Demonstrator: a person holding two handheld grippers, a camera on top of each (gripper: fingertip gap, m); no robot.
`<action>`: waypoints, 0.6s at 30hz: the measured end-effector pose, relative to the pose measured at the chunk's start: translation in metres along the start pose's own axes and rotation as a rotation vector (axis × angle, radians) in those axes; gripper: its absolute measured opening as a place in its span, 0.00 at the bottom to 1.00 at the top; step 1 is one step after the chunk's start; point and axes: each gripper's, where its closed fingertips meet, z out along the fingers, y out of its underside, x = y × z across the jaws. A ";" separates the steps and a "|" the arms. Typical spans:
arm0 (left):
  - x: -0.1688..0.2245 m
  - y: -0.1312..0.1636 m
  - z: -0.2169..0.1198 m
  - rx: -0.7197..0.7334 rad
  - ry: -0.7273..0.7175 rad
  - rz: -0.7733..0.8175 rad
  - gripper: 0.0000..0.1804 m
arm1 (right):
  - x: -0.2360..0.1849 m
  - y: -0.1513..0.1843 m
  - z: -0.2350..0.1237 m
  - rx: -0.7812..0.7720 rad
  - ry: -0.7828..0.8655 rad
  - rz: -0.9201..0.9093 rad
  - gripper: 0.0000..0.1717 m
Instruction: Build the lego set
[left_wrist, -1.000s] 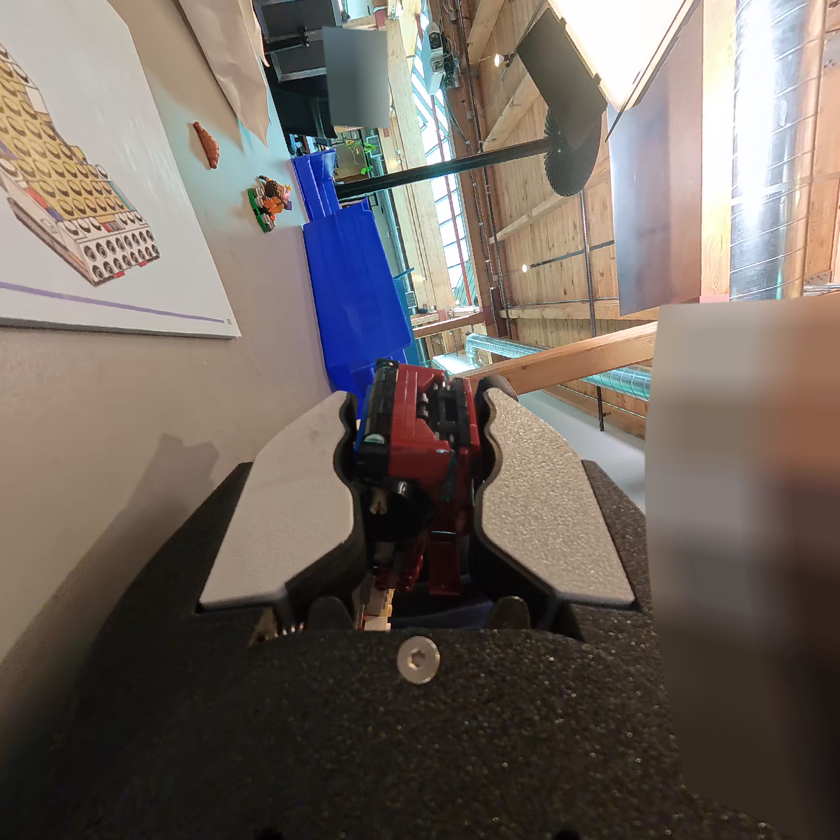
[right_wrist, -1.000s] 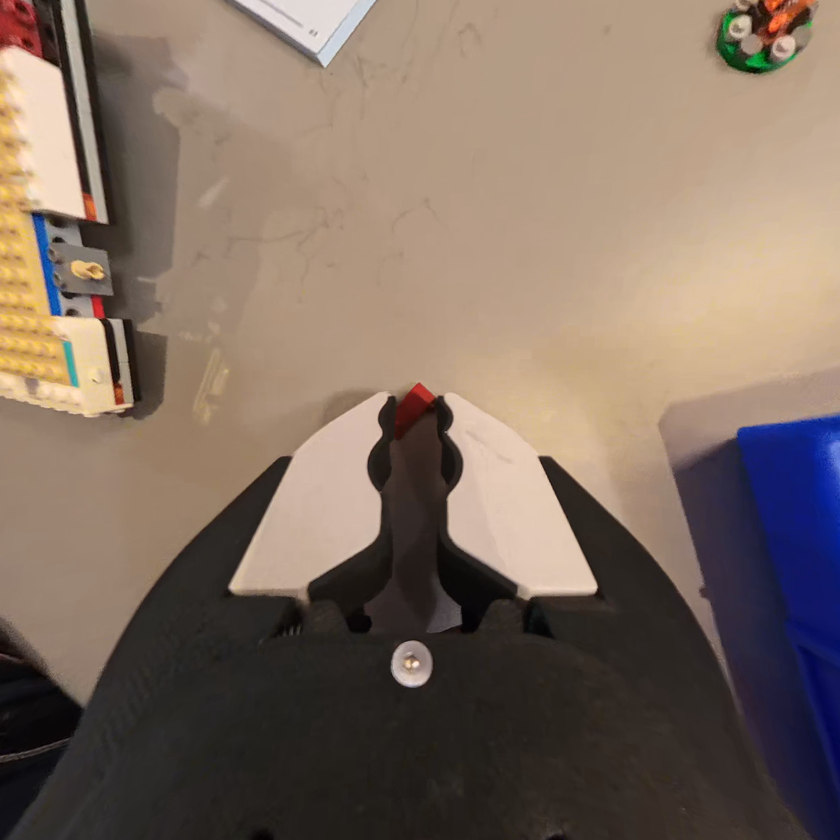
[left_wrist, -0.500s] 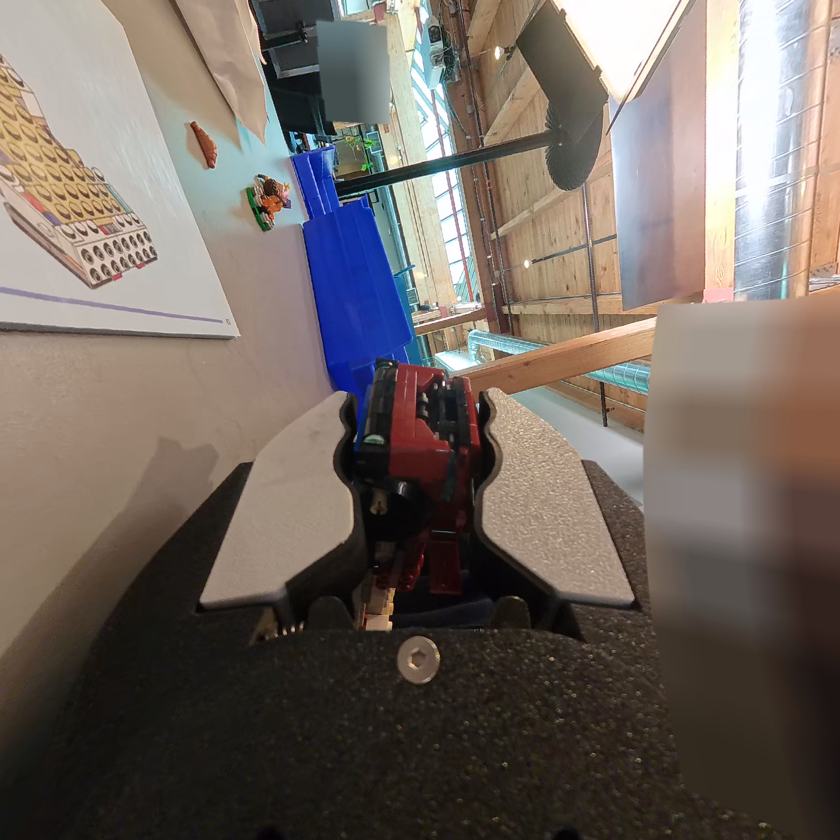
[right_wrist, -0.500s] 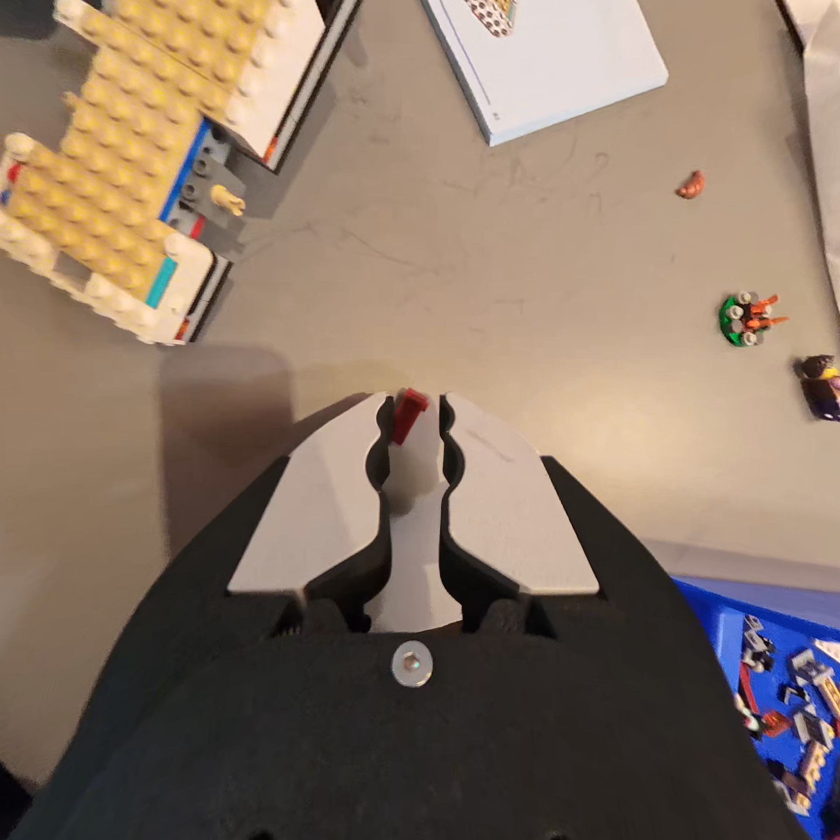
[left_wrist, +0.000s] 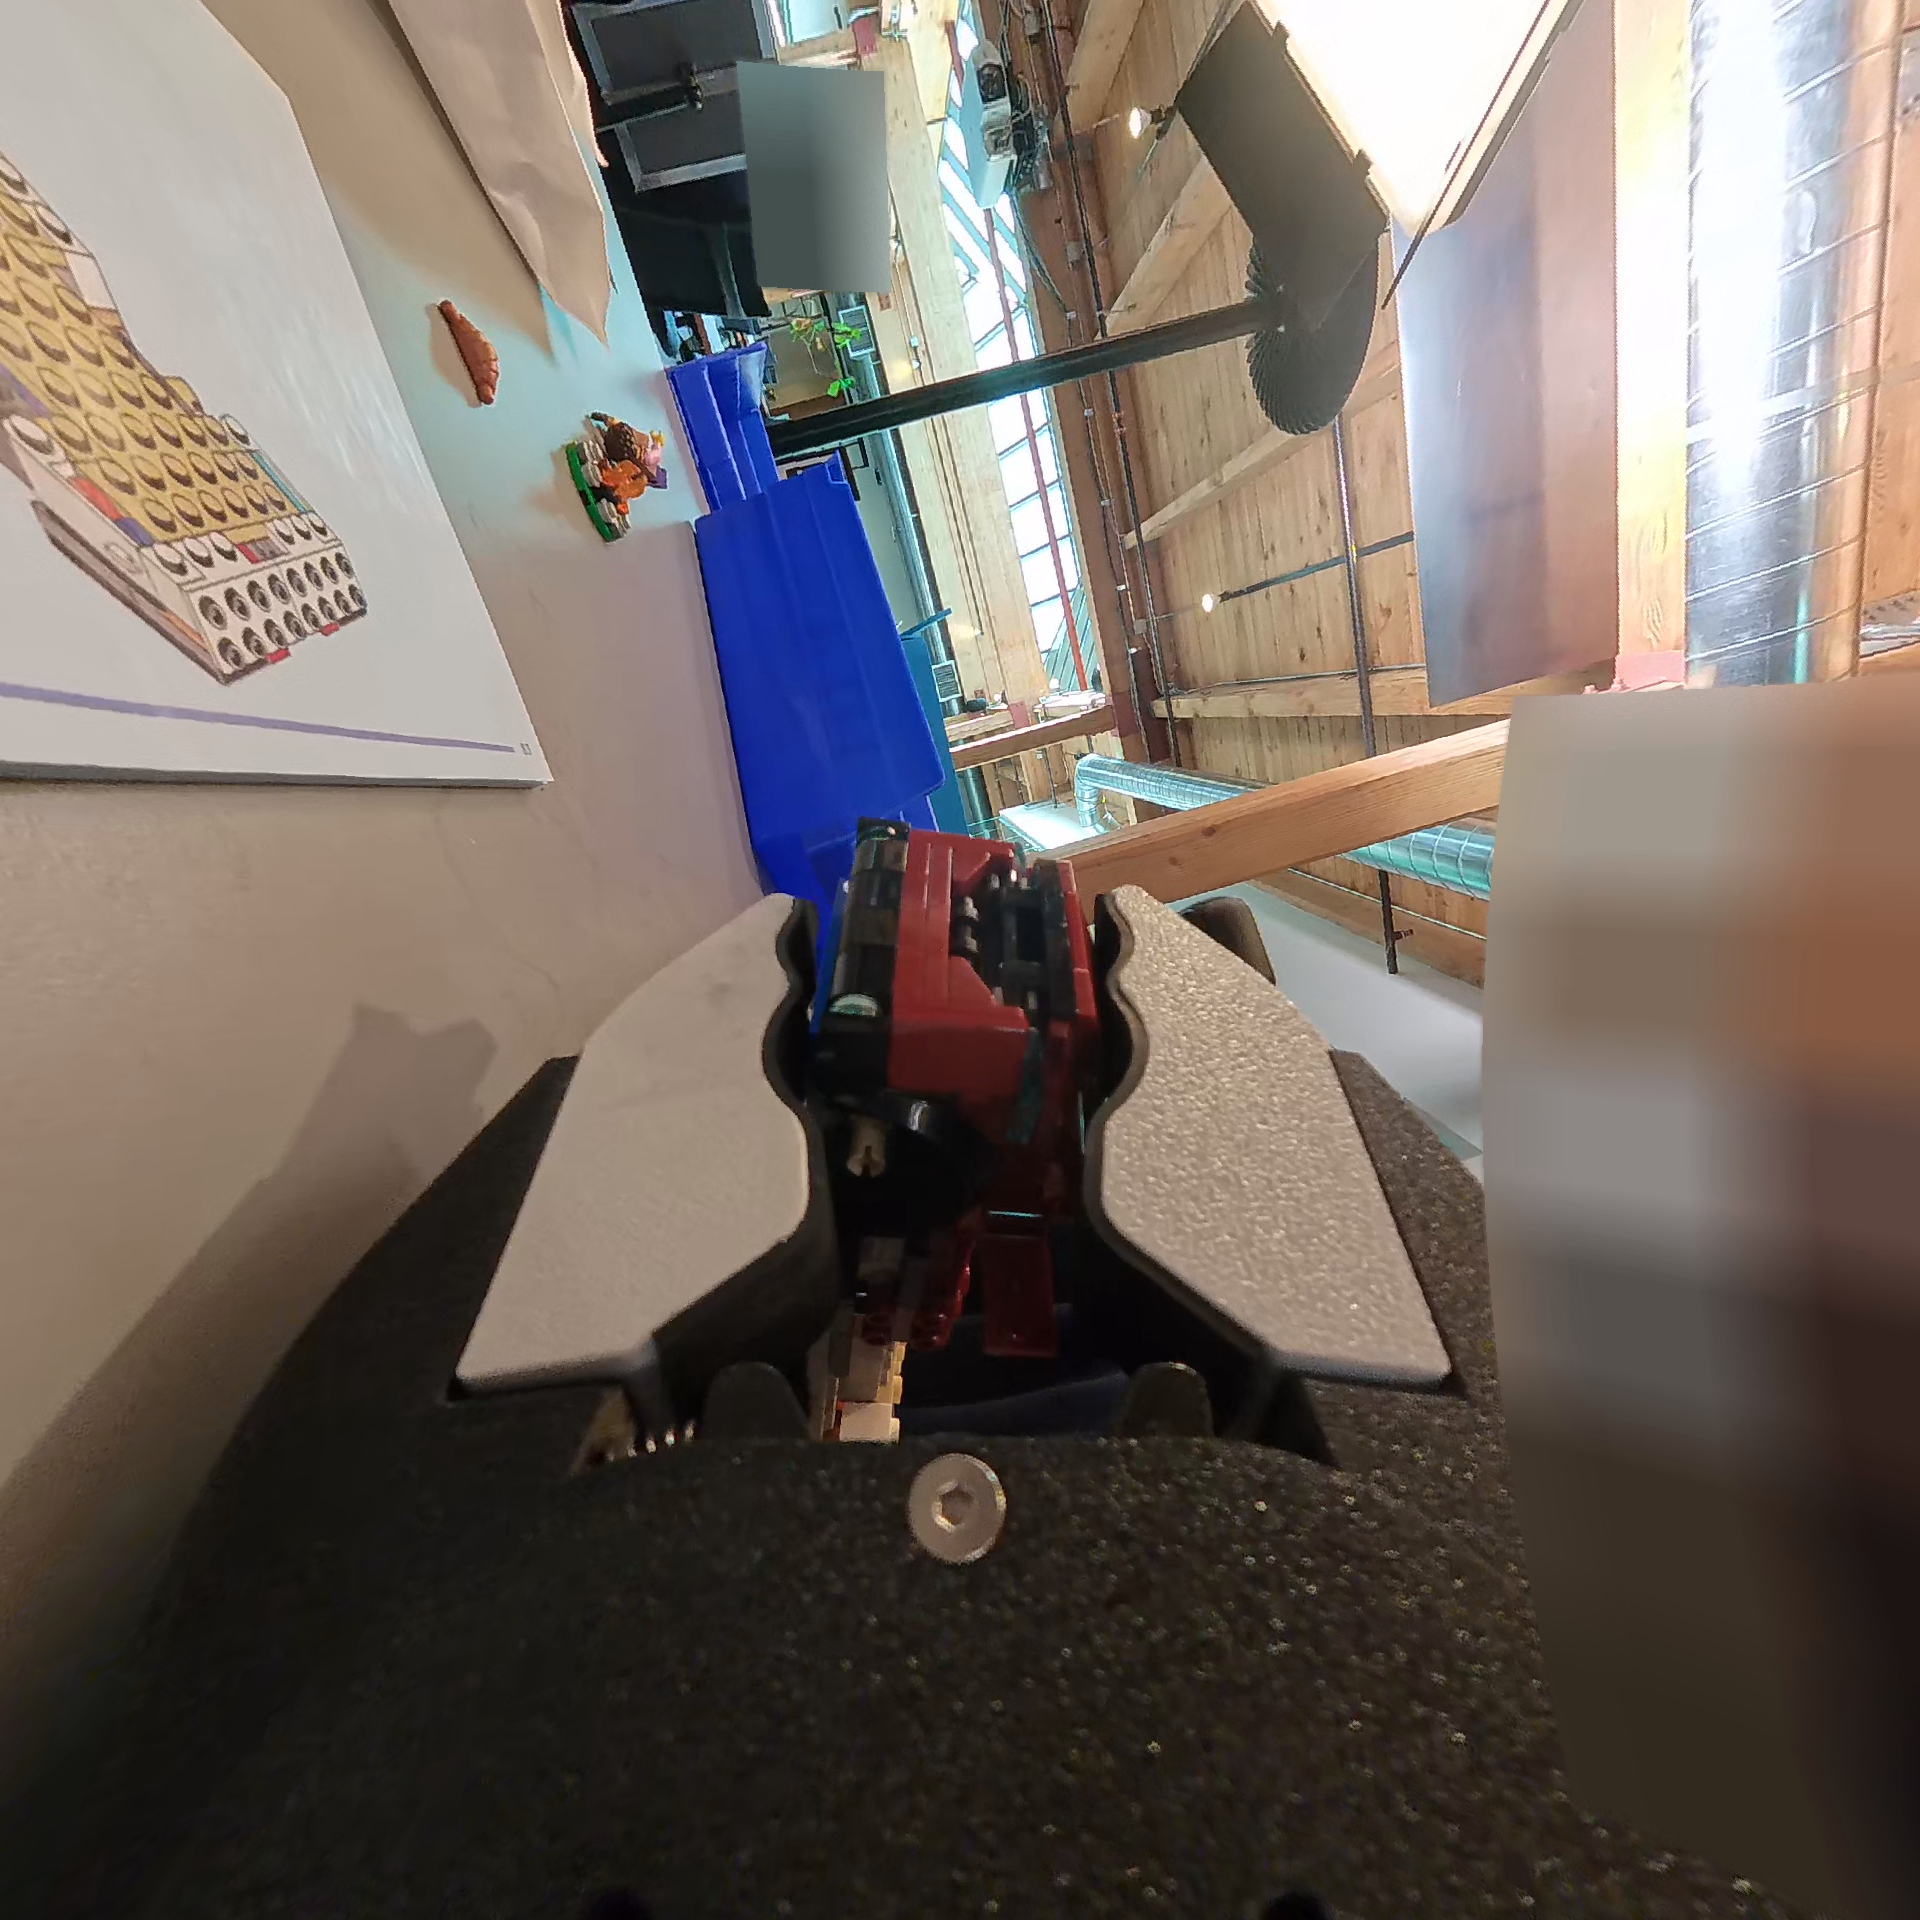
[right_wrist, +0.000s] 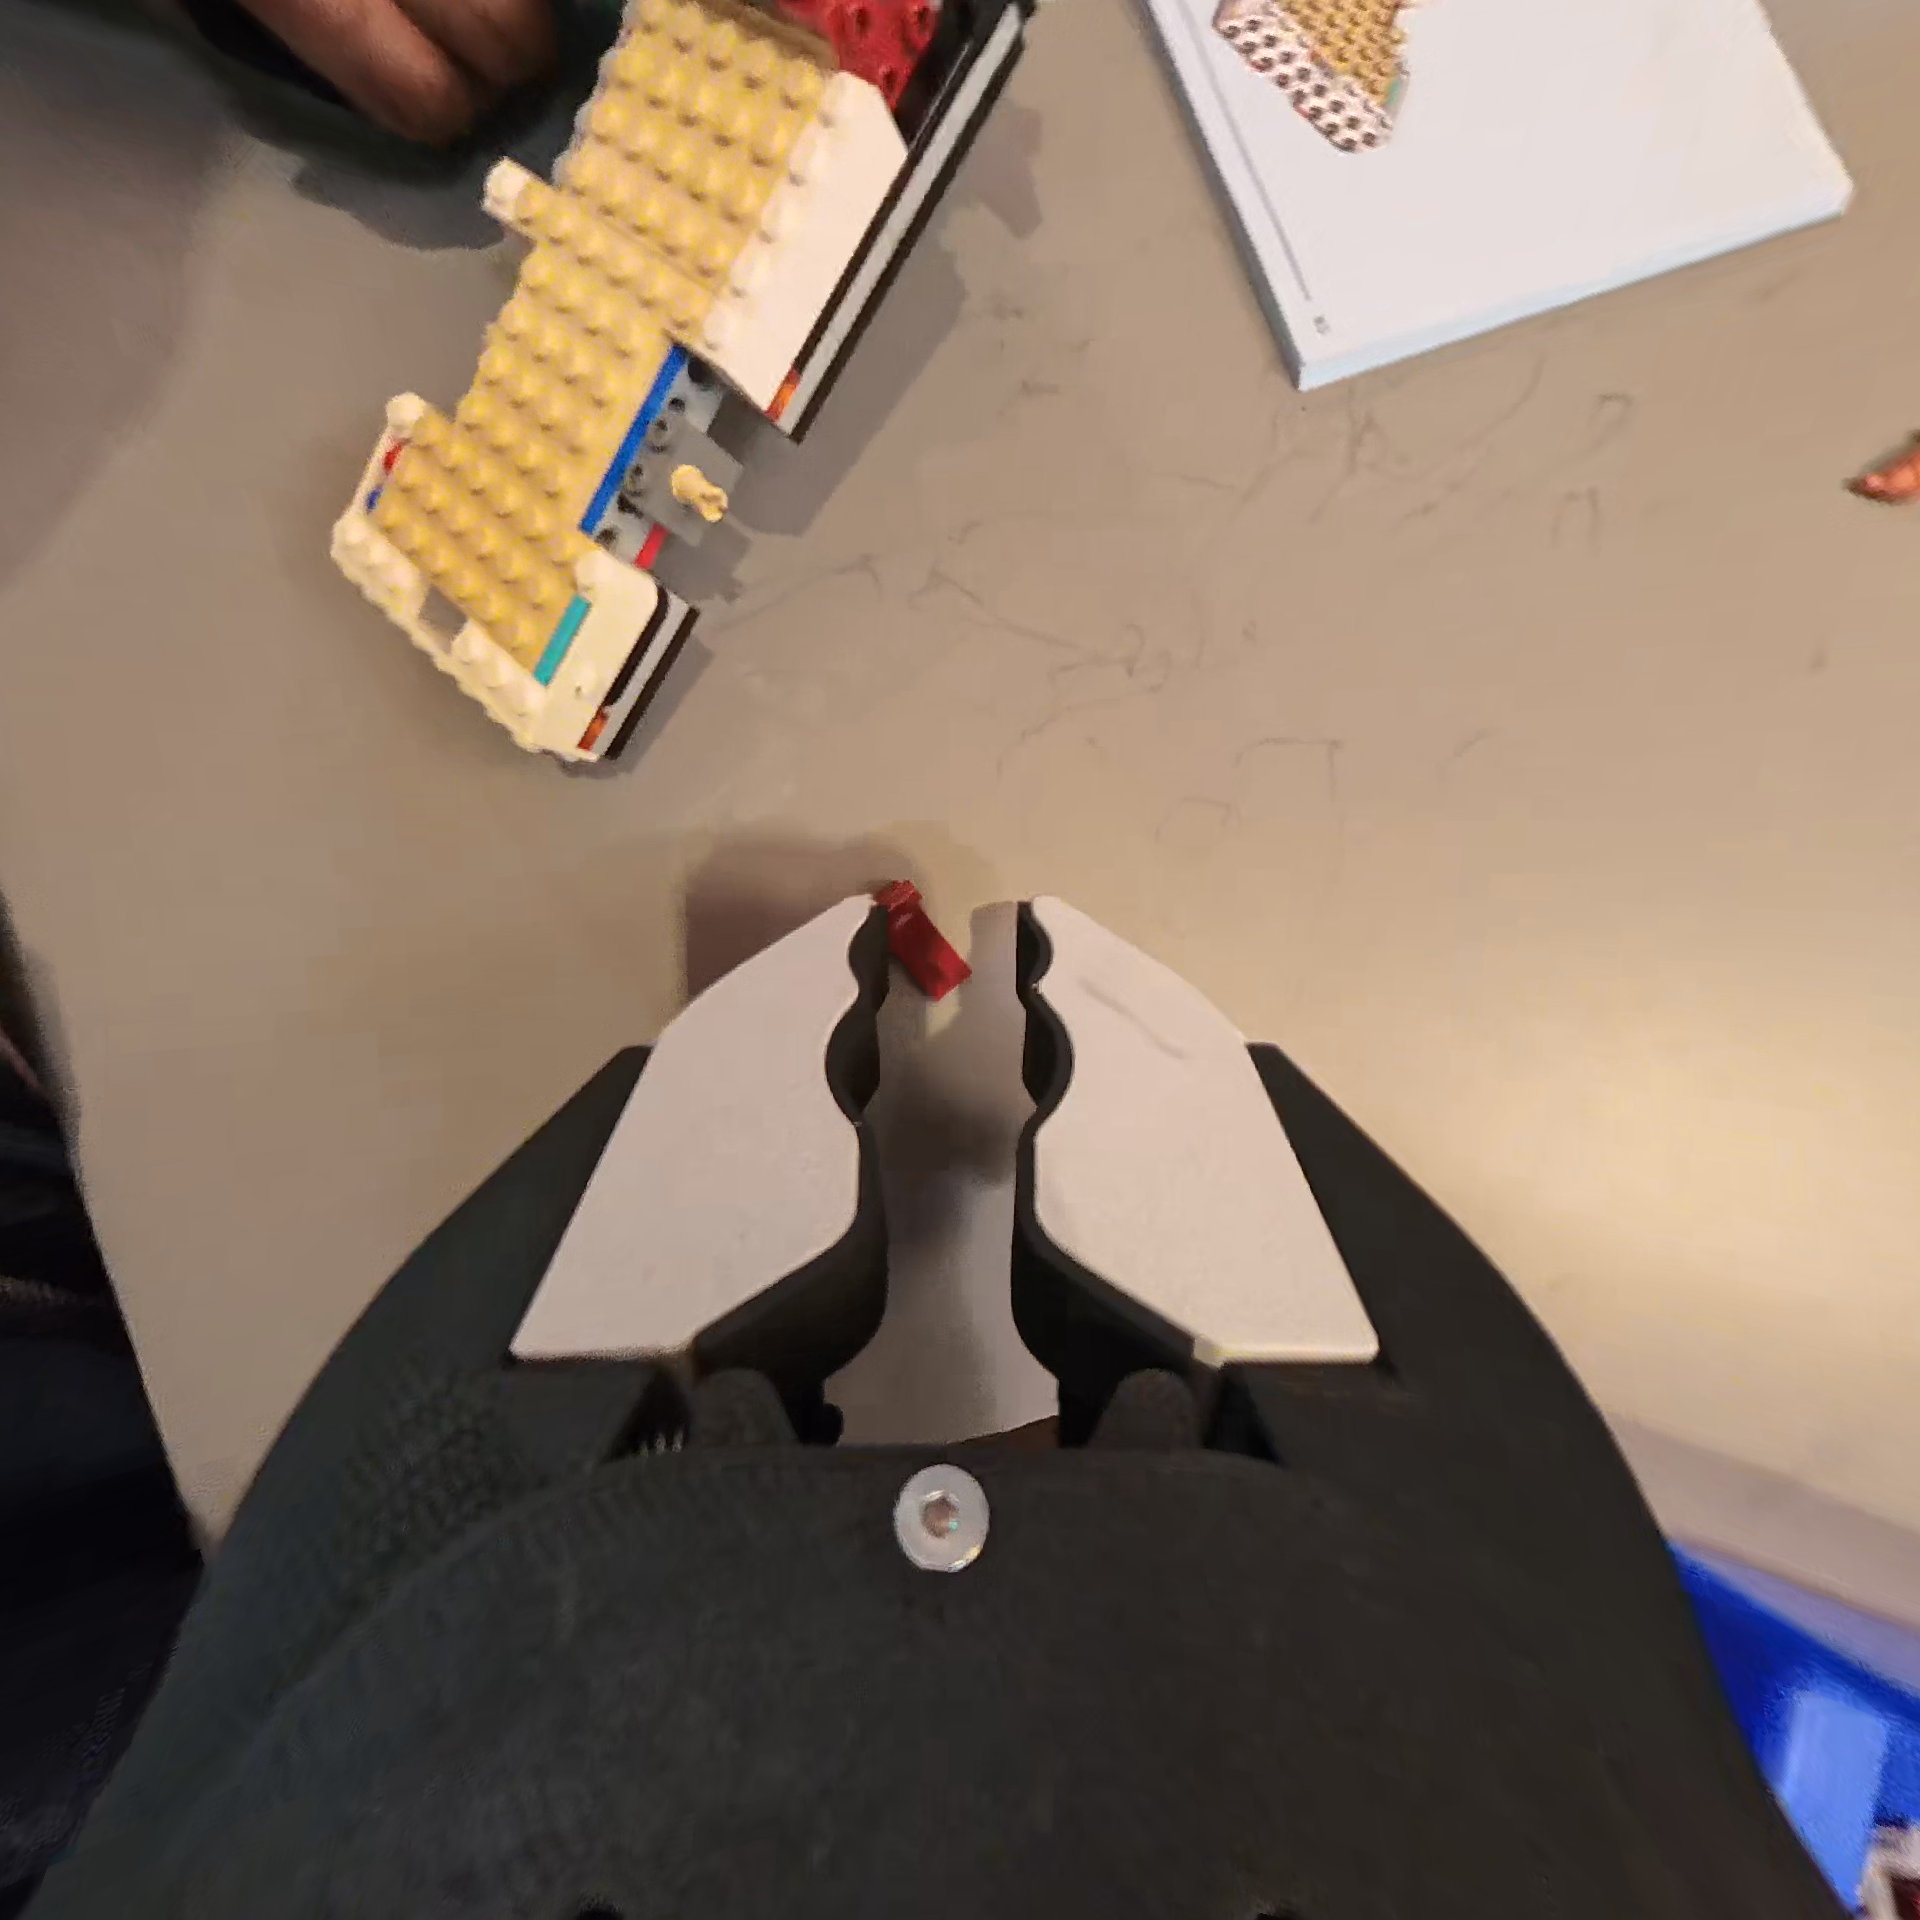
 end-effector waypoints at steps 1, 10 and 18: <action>0.000 0.000 0.000 0.000 0.001 0.001 0.29 | 0.001 0.000 0.000 -0.003 -0.018 -0.026 0.14; 0.000 0.000 0.000 -0.005 0.002 -0.002 0.29 | -0.002 -0.005 0.004 -0.040 -0.172 -0.133 0.14; -0.001 -0.001 0.000 -0.004 0.003 -0.013 0.29 | -0.007 0.001 0.012 -0.059 -0.197 -0.137 0.15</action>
